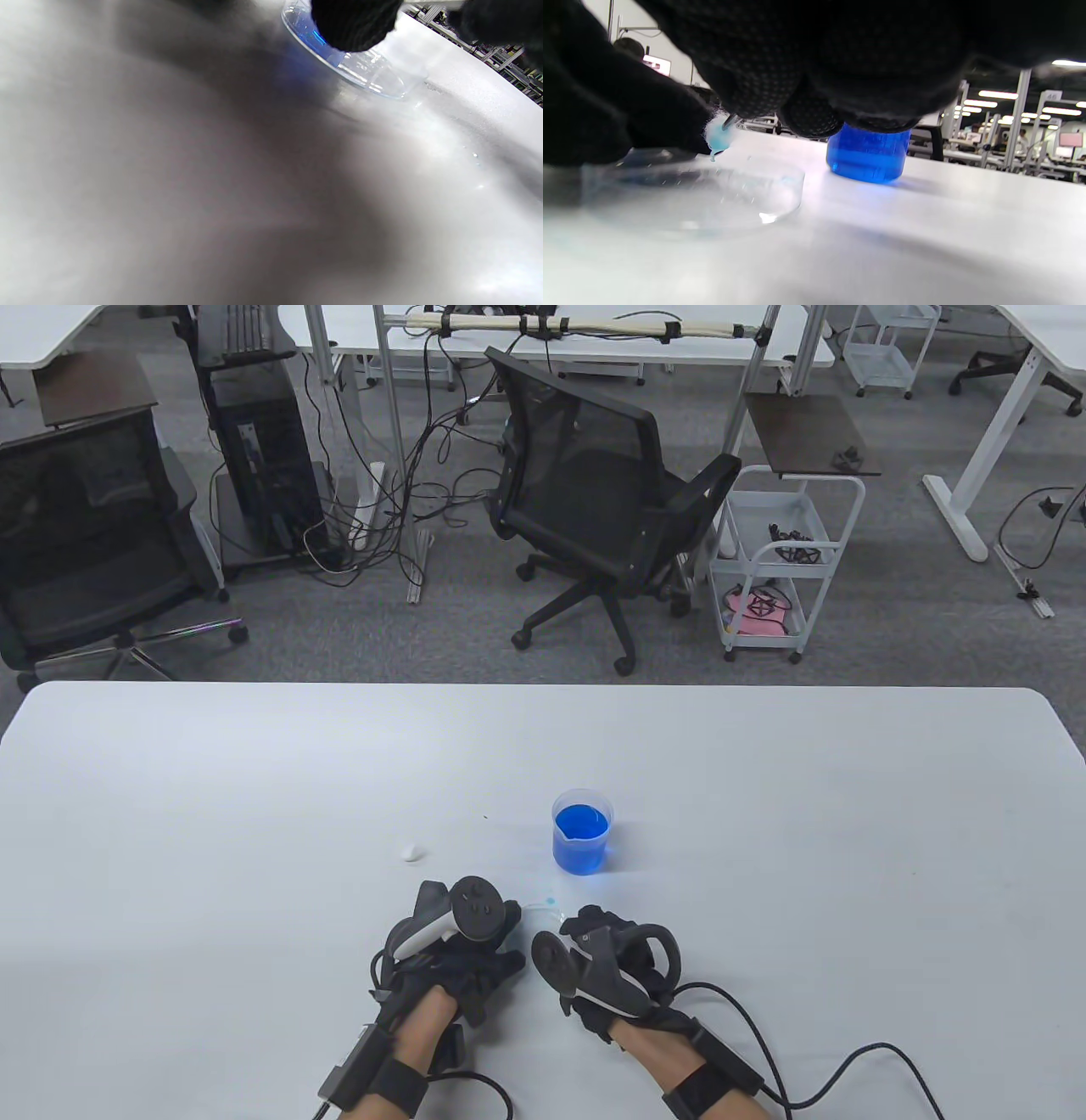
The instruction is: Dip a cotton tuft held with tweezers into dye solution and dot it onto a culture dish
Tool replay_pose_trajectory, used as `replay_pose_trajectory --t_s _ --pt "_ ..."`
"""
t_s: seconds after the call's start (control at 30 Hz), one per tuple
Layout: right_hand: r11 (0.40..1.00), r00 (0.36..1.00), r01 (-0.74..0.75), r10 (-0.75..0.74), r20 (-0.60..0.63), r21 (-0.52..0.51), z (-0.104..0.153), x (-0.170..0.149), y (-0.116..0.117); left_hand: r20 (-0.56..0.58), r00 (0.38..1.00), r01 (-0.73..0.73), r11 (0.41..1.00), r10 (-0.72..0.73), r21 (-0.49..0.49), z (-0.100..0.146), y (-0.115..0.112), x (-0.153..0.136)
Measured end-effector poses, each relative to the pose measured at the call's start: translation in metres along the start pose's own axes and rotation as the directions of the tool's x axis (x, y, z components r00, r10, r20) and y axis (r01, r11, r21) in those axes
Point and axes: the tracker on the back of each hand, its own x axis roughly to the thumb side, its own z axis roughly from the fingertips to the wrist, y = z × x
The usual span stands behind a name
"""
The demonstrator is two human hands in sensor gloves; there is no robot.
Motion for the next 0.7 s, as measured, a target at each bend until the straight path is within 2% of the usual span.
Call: replay_pose_trajectory --t_s 0.1,0.4,0.7 --pt "1.000 1.000 0.012 -0.012 -0.010 -0.006 -0.003 -0.002 -0.002 0.000 1.000 0.001 1.000 -0.001 0.000 0.000 0.000 0.000" --pt "0.996 0.998 -0.060 0.058 0.027 0.068 -0.003 0.005 0.021 0.000 1.000 0.000 1.000 0.000 0.001 0.000 0.000 0.000" --pt "1.000 1.000 0.000 0.000 -0.030 -0.015 -0.004 -0.009 -0.002 0.000 1.000 -0.001 1.000 0.001 0.001 0.000 -0.001 0.000"
